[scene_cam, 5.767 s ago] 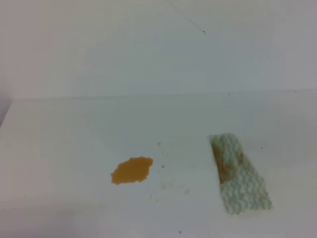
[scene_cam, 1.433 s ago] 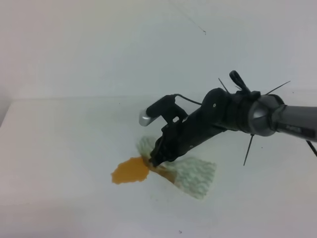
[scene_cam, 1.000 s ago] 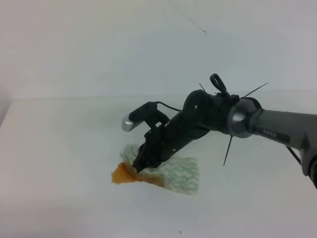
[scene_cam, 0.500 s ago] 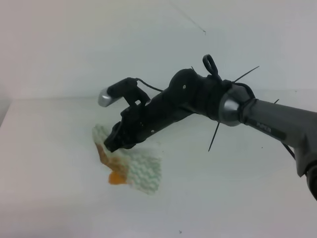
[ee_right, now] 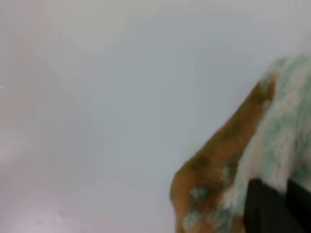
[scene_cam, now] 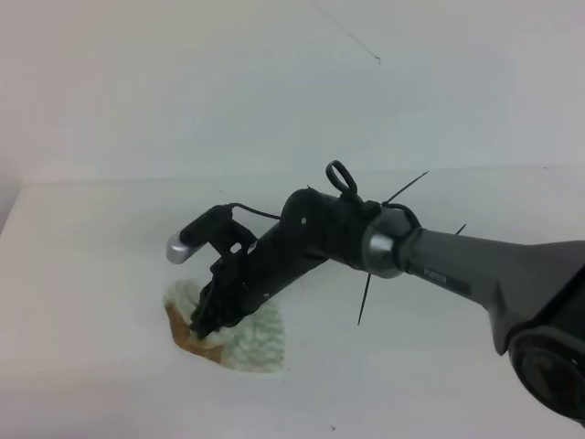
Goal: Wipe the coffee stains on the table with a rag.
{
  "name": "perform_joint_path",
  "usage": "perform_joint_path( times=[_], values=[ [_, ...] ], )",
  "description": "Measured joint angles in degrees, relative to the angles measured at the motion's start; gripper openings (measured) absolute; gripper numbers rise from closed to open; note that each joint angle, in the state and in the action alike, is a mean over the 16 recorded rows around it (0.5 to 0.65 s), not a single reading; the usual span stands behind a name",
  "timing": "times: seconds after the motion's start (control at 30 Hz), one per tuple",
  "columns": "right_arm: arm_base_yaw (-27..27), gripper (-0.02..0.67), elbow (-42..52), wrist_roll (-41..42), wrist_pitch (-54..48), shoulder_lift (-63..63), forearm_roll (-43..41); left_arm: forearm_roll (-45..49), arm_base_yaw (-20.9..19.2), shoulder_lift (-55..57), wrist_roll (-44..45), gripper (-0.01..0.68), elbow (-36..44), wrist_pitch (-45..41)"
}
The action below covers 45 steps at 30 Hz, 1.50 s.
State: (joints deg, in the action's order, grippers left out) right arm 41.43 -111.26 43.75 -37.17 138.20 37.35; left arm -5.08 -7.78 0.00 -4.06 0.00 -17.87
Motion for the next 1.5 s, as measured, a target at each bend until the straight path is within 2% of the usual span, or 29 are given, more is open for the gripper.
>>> perform_joint_path(
  times=[0.3,0.57,0.8,1.23,1.37,1.5],
  values=[
    [-1.9,0.022,0.0,-4.6,2.9,1.2,-8.6,0.0,0.0,0.0,0.0,-0.002,0.0,0.0],
    [-5.2,0.022,0.0,-9.0,0.8,0.9,-12.8,0.0,0.0,0.0,0.0,-0.002,0.0,0.0],
    [-5.4,0.021,0.0,-8.7,-1.8,0.7,-11.3,0.0,0.0,0.0,0.0,-0.002,0.0,0.0],
    [0.7,0.021,0.0,-4.5,-2.5,0.7,-6.7,0.0,0.0,0.0,0.0,-0.003,0.0,0.0],
    [-0.6,0.021,0.0,-6.0,-2.5,0.7,-8.1,0.0,0.0,0.0,0.0,-0.003,0.0,0.0],
    [-4.0,0.021,0.0,-8.2,-3.2,0.7,-9.9,0.0,0.0,0.0,0.0,-0.003,0.0,0.0]
  ],
)
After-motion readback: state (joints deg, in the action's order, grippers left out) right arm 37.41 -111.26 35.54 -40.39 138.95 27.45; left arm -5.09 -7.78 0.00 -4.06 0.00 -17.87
